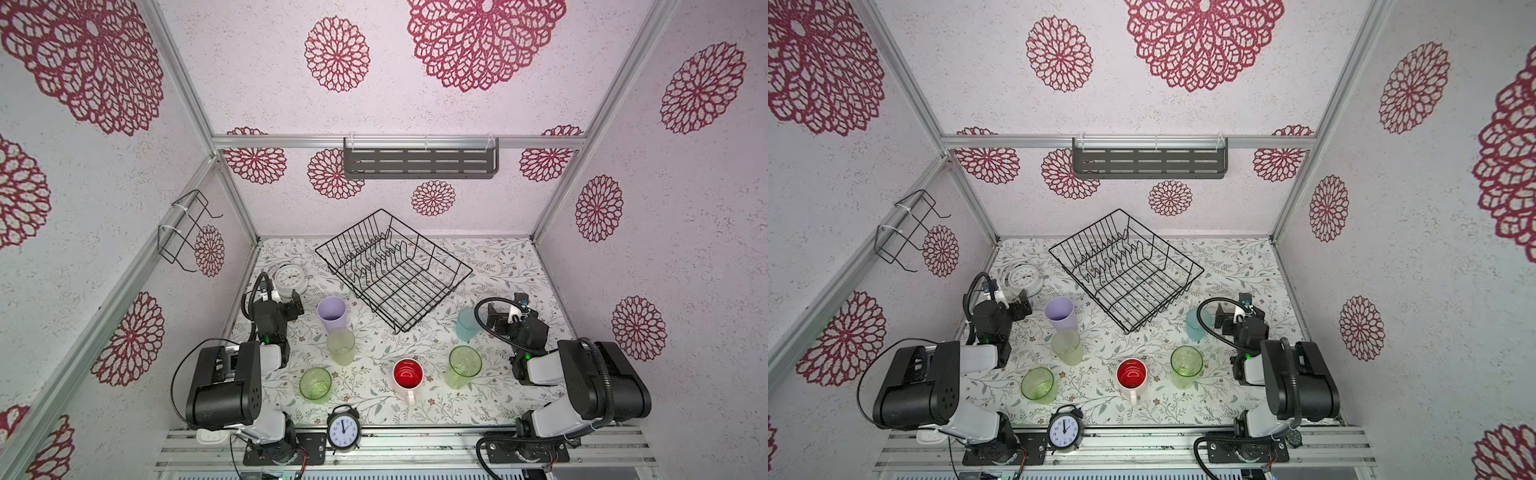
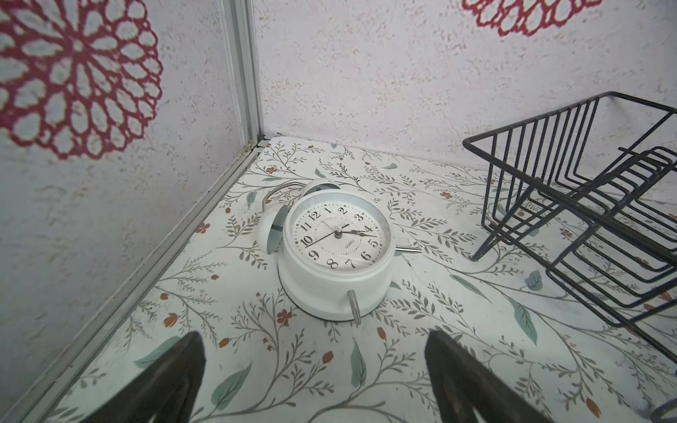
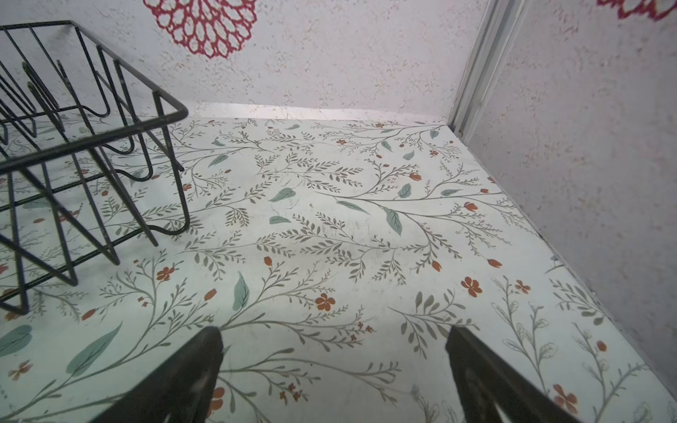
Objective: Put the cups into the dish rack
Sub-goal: 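Reach the left gripper toward the lavender cup while the right gripper moves forward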
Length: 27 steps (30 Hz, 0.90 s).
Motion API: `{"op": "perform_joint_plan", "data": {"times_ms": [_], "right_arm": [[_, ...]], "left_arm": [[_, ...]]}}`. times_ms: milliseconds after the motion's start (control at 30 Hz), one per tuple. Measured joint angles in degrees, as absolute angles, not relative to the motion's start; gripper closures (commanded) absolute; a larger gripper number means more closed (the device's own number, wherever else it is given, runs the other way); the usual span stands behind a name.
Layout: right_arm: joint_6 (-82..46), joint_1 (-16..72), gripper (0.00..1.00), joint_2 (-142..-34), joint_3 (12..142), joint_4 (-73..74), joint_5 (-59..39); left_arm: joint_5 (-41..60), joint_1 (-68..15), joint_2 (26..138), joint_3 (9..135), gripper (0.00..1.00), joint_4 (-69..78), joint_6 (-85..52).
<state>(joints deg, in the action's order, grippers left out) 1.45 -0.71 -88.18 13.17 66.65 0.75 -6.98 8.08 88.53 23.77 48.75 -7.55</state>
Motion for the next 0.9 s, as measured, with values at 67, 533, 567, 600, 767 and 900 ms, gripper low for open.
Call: {"op": "perform_joint_plan", "data": {"times_ms": [67,533,567,600,767,900], "right_arm": [[1.5,-0.7,0.01,-88.2,13.2,66.7,0.8],[1.5,-0.7,0.01,-88.2,13.2,66.7,0.6],[1.4,-0.7,0.01,-88.2,13.2,66.7,0.6],[1.4,-0.7,0.01,-88.2,13.2,66.7,0.6],[1.4,-0.7,0.01,-88.2,13.2,66.7,0.6],[0.3,-0.8,0.01,-86.8,11.9,68.1,2.0]], "left_arm": [[-7.0,8.1,88.5,23.8,0.03,48.8,-7.6],[-7.0,8.0,88.5,23.8,0.03,48.8,-7.6],[-7.0,8.0,88.5,23.8,0.03,48.8,-7.6],[-7.0,8.0,88.5,23.8,0.03,48.8,-7.6],[-7.0,8.0,88.5,23.8,0.03,48.8,-7.6],[-7.0,8.0,88.5,23.8,0.03,48.8,-7.6]]}}
